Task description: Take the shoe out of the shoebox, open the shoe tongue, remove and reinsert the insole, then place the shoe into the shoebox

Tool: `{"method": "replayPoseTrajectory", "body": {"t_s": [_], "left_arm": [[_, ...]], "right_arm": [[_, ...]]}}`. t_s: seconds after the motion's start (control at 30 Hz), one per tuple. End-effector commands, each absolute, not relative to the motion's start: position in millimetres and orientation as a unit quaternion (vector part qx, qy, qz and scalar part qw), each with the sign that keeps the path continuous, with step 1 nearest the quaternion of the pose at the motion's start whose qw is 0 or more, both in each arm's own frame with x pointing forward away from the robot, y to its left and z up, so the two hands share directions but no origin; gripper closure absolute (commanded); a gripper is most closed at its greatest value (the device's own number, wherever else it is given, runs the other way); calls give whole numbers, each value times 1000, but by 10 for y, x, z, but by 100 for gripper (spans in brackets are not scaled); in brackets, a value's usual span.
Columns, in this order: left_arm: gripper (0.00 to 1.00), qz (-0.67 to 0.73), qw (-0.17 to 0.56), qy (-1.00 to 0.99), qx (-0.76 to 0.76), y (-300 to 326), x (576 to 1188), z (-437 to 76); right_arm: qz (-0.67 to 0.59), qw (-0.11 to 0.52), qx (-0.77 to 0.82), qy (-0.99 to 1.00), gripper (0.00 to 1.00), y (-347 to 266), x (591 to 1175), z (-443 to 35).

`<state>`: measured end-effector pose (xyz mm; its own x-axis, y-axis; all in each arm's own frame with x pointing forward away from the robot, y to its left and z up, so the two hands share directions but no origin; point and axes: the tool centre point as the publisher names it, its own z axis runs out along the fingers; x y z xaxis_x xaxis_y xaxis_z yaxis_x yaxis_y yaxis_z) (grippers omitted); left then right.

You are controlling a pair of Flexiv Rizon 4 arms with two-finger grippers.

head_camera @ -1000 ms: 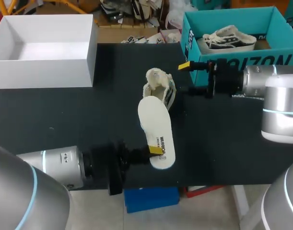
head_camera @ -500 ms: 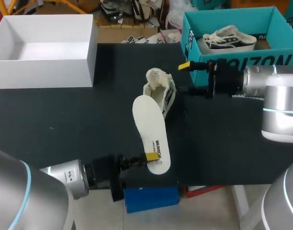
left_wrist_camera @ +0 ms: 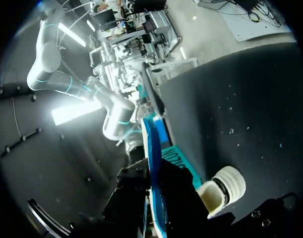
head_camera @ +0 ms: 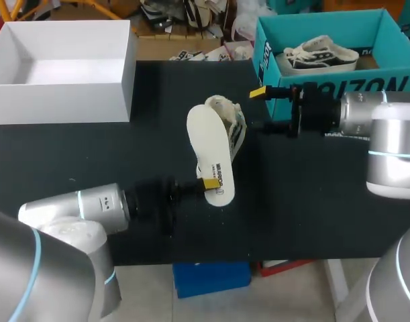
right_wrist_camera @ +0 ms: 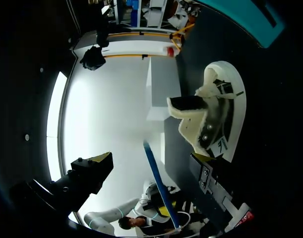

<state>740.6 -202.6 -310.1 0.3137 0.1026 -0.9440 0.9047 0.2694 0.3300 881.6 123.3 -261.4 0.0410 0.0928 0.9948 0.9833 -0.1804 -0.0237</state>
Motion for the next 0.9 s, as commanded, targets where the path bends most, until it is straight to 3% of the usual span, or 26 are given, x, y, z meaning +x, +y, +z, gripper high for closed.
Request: {"method": "replayPoseTrajectory", "body": {"t_s": [0.03,0.4,0.9], "left_arm": [[100,-324,620,492,518,-2130,7780,-3092],[100,-350,601,492,523,-2333,8167,-3027],[100,-356,585,484,545,-2401,8247,-2977]], "right_arm": [[-511,435,-575,-468,0,1248,8817,-2618],[-511,435,-575,-468,0,1248,8817,-2618],[-511,435,-575,-468,0,1248,8817,-2618]]}}
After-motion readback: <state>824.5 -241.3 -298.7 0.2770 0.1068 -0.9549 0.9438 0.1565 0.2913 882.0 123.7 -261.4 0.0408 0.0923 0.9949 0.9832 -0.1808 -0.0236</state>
